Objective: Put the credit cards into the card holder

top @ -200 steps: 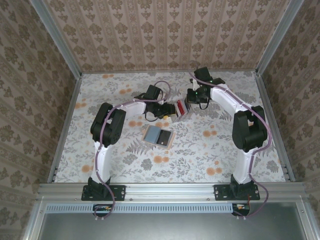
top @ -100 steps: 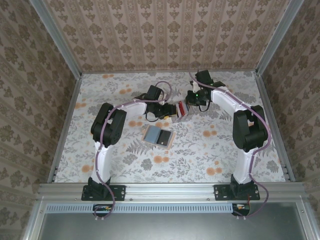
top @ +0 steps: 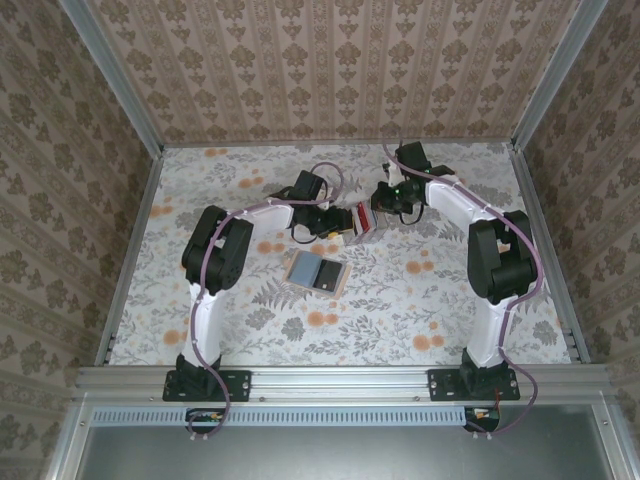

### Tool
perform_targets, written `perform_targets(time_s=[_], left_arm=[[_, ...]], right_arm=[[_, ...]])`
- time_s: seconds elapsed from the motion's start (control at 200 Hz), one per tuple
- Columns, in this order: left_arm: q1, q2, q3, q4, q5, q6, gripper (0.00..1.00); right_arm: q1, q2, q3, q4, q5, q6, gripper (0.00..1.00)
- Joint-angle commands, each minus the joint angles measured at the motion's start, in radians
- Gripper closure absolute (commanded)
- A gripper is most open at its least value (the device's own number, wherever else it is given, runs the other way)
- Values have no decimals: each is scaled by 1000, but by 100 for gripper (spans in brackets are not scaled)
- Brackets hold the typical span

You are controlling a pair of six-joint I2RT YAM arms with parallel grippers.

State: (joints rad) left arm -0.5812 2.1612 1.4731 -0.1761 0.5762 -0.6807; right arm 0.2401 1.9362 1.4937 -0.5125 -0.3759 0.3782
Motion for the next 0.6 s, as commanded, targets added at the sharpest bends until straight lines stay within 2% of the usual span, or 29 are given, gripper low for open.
perform_targets(time_s=[0.0, 0.24, 0.335, 0.595], left_arm=[[-12, 29, 7, -7, -4, -9, 56], [-12, 28, 6, -8, -4, -9, 56], [-12, 26, 8, -9, -4, -10, 56], [-12, 32, 19, -15, -3, -8, 56]], right_arm=[[2, -40, -13, 2, -65, 21, 91], [1, -36, -9, 0, -75, 22, 86], [0, -37, -15, 5, -81, 23, 91], [-11, -50, -12, -2, -89, 22, 97]])
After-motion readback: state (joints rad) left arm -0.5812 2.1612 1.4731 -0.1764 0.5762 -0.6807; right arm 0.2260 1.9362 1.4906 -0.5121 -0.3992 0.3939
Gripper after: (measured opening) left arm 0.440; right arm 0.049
